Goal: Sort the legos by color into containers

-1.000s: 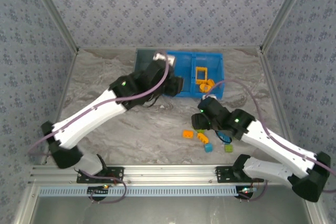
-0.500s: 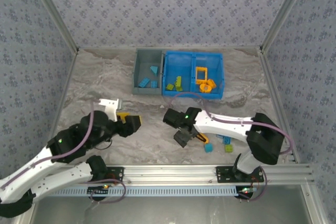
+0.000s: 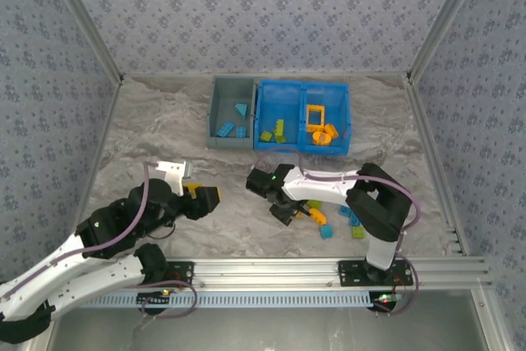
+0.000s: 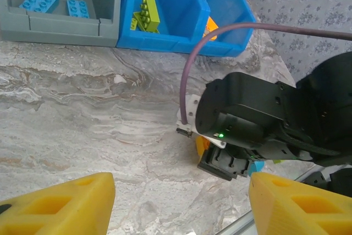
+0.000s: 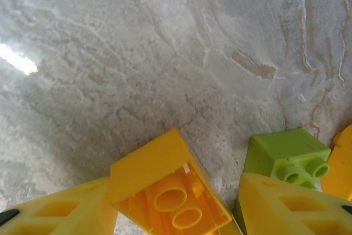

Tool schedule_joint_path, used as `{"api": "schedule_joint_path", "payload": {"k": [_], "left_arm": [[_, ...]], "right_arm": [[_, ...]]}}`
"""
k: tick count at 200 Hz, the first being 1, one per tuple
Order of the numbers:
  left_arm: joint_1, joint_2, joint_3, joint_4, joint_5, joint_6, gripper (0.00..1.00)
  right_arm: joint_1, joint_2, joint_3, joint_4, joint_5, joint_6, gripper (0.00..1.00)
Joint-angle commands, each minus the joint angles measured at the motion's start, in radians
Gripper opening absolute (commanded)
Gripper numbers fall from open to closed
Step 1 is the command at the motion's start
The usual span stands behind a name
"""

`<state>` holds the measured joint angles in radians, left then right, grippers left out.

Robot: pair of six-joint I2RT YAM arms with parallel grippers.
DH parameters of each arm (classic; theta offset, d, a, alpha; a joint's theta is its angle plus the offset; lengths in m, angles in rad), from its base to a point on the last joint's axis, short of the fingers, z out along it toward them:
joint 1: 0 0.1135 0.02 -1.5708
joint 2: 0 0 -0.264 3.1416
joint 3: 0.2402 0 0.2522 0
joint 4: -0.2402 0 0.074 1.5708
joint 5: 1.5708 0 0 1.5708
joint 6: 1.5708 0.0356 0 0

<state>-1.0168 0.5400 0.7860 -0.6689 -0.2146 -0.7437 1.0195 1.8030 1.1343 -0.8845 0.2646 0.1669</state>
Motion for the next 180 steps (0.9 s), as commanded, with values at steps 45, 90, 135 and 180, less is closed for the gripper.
{"api": "schedule_joint_path", "payload": {"k": [45, 90, 135, 180], "left_arm": [[-0.005, 0.0, -0.008, 0.035, 0.023, -0.008, 0.65], [-0.005, 0.022, -0.008, 0.059, 0.047, -0.007, 0.65], [-0.006, 0.164, 0.028, 0.194, 0.117, -0.001, 0.65], [-0.04, 0.448, 0.138, 0.369, 0.138, 0.04, 0.63]], "right_arm": [[-0.019, 0.048, 0.027, -0.013, -0.066, 0.027, 0.47], [-0.025, -0.018, 0.008, 0.001, -0.061, 0.069, 0.37], [-0.154, -0.283, 0.075, -0.054, 0.003, 0.133, 0.34], [-0.438, -0.284, 0.195, -0.022, 0.075, 0.138, 0.34]]}}
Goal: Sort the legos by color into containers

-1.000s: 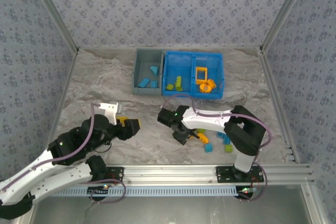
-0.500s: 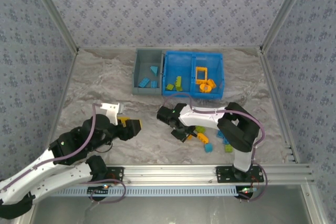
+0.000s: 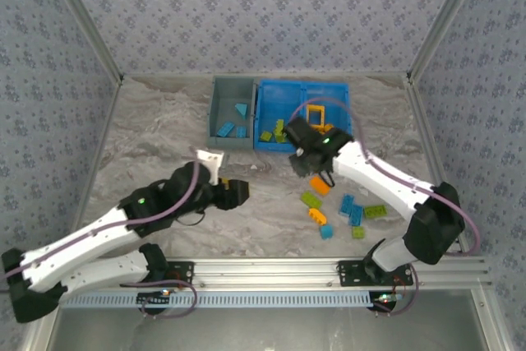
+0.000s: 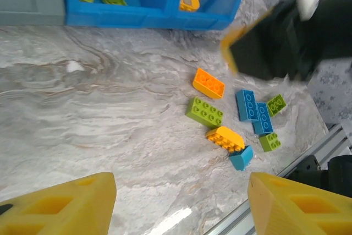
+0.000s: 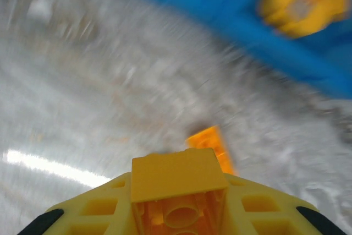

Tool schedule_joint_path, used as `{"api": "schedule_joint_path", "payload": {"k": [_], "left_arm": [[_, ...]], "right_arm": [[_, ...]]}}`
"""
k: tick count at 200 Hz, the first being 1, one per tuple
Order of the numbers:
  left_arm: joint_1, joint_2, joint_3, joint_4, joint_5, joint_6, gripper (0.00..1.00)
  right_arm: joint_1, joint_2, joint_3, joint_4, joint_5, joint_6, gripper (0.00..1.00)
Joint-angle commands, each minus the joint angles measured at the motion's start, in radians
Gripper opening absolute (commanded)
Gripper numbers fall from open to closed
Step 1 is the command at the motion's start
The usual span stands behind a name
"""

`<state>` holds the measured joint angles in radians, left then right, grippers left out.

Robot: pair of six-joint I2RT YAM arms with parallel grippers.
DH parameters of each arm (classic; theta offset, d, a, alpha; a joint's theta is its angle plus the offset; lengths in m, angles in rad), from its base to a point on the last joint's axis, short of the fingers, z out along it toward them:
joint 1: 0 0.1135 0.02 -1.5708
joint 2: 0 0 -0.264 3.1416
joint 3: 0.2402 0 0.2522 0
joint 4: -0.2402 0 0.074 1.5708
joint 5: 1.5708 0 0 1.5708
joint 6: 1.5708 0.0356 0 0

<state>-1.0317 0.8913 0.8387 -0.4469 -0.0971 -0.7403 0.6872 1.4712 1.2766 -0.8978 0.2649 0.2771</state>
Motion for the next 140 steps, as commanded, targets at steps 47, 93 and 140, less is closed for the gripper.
{"api": "schedule_joint_path", "payload": {"k": [47, 93, 140], "left_arm": [[-0.067, 0.269, 0.184, 0.243, -0.01, 0.049, 0.61], [-0.12, 0.349, 0.209, 0.28, -0.046, 0.039, 0.61], [-0.14, 0.363, 0.209, 0.315, -0.05, 0.038, 0.62]], "right_arm": [[-0.285, 0.287, 0.272, 0.055, 0.088, 0.018, 0.34], [-0.346, 0.592, 0.564, 0.004, 0.175, -0.009, 0.34], [-0.361, 0.782, 0.767, -0.068, 0.219, 0.011, 0.36]]}}
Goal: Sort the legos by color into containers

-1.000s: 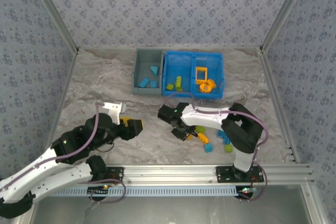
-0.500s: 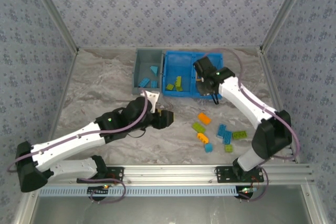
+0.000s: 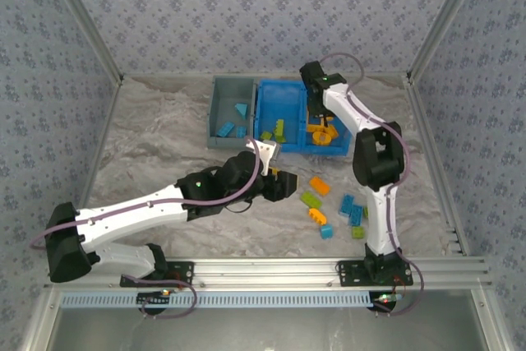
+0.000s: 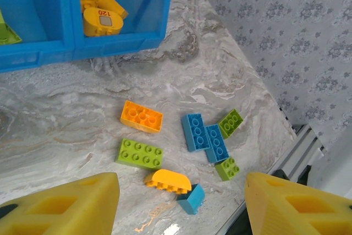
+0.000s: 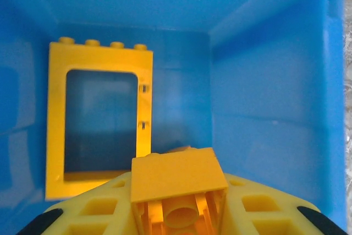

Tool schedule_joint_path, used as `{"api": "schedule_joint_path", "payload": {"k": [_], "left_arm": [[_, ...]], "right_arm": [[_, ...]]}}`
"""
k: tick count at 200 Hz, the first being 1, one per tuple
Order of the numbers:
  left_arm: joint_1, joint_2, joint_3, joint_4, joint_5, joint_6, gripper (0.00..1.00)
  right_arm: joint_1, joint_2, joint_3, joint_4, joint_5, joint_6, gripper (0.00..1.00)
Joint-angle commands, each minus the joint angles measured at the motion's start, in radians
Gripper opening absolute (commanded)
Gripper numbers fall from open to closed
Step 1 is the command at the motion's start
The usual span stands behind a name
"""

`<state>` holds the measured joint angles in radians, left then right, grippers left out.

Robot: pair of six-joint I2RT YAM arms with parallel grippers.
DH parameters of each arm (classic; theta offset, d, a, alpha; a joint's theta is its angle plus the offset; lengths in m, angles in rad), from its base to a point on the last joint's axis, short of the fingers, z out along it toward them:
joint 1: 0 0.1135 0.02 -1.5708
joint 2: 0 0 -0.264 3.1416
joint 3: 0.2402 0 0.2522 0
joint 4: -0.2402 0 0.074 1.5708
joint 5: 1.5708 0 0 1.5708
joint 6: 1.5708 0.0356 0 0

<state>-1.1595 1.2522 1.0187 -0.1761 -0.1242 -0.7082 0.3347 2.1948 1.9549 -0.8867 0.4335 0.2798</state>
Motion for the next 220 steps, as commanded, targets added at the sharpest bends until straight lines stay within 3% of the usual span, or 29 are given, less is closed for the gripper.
{"api": "schedule_joint_path", "payload": {"k": [1, 68, 116, 136, 165, 188, 220], "left_arm": [[-0.012, 0.003, 0.029, 0.044, -0.024, 0.007, 0.62], [-0.013, 0.012, 0.044, 0.01, -0.015, 0.02, 0.62], [-0.012, 0.071, 0.092, -0.082, -0.041, -0.015, 0.62], [0.002, 0.154, 0.152, -0.183, -0.046, -0.115, 0.62], [0.036, 0.317, 0.263, -0.31, 0.016, -0.299, 0.56], [0.043, 0.455, 0.371, -0.394, 0.077, -0.439, 0.56], [0.044, 0.582, 0.423, -0.345, 0.161, -0.587, 0.58]], "right_arm": [[-0.009, 0.063, 0.095, -0.08, 0.051, 0.01, 0.36], [0.005, 0.05, 0.12, -0.092, 0.056, 0.023, 0.61], [0.055, -0.14, 0.098, -0.085, 0.069, 0.029, 0.55], [0.09, -0.296, 0.012, -0.055, 0.084, 0.035, 0.52], [0.154, -0.591, -0.252, 0.036, 0.083, 0.034, 0.53], [0.207, -0.863, -0.487, 0.079, -0.01, 0.031, 0.57], [0.271, -1.226, -0.716, 0.052, -0.223, 0.03, 0.61]]}}
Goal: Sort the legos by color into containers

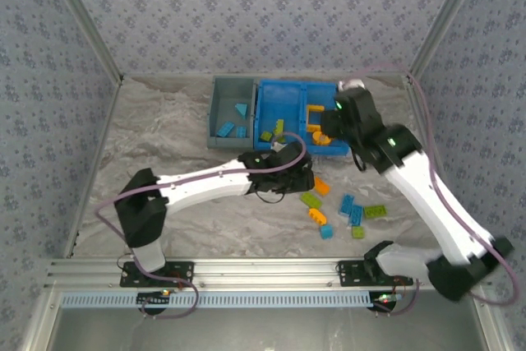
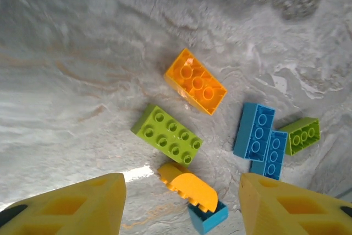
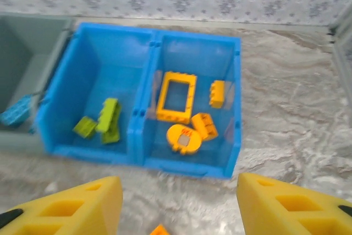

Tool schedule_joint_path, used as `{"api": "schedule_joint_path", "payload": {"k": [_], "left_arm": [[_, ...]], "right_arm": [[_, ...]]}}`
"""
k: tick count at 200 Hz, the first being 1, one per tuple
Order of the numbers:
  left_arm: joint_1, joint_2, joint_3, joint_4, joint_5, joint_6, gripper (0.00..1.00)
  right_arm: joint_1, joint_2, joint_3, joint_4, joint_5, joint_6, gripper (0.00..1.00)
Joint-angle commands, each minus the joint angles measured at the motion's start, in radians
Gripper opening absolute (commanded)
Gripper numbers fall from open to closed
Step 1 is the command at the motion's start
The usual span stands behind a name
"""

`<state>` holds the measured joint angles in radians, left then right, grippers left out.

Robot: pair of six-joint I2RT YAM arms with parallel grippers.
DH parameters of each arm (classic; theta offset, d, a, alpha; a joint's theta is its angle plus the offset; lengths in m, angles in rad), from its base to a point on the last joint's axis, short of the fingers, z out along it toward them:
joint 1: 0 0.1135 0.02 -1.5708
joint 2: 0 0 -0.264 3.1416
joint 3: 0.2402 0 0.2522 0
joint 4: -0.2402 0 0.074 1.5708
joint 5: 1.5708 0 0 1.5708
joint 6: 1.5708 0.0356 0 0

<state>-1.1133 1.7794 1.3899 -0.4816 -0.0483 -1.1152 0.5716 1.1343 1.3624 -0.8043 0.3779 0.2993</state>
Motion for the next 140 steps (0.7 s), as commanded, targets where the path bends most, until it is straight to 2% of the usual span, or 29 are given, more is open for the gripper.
{"api": "schedule_joint_path", "payload": {"k": [1, 16, 29, 55, 83, 109, 140], "left_arm": [[-0.002, 0.059, 0.054, -0.041, 0.084, -0.186, 0.58], [-0.004, 0.096, 0.077, -0.054, 0.098, -0.235, 0.59], [-0.014, 0.115, 0.093, -0.066, 0.108, -0.283, 0.59], [-0.068, 0.156, 0.204, -0.176, 0.098, -0.221, 0.66], [-0.115, 0.23, 0.297, -0.311, 0.171, -0.118, 0.72], [-0.147, 0.27, 0.289, -0.29, 0.235, -0.133, 0.74], [-0.159, 0.328, 0.353, -0.306, 0.252, -0.137, 0.76]], "right_arm": [[0.034, -0.165, -0.123, -0.03, -0.167, 0.01, 0.61], [0.049, -0.303, -0.193, -0.088, -0.232, 0.044, 0.62], [0.051, -0.376, -0.214, -0.162, -0.237, 0.078, 0.63], [0.05, -0.463, -0.212, -0.256, -0.205, 0.11, 0.64], [0.049, -0.469, -0.178, -0.273, -0.195, 0.098, 0.65], [0.048, -0.458, -0.104, -0.239, -0.223, 0.075, 0.66], [0.048, -0.454, -0.037, -0.253, -0.223, 0.074, 0.67]]}}
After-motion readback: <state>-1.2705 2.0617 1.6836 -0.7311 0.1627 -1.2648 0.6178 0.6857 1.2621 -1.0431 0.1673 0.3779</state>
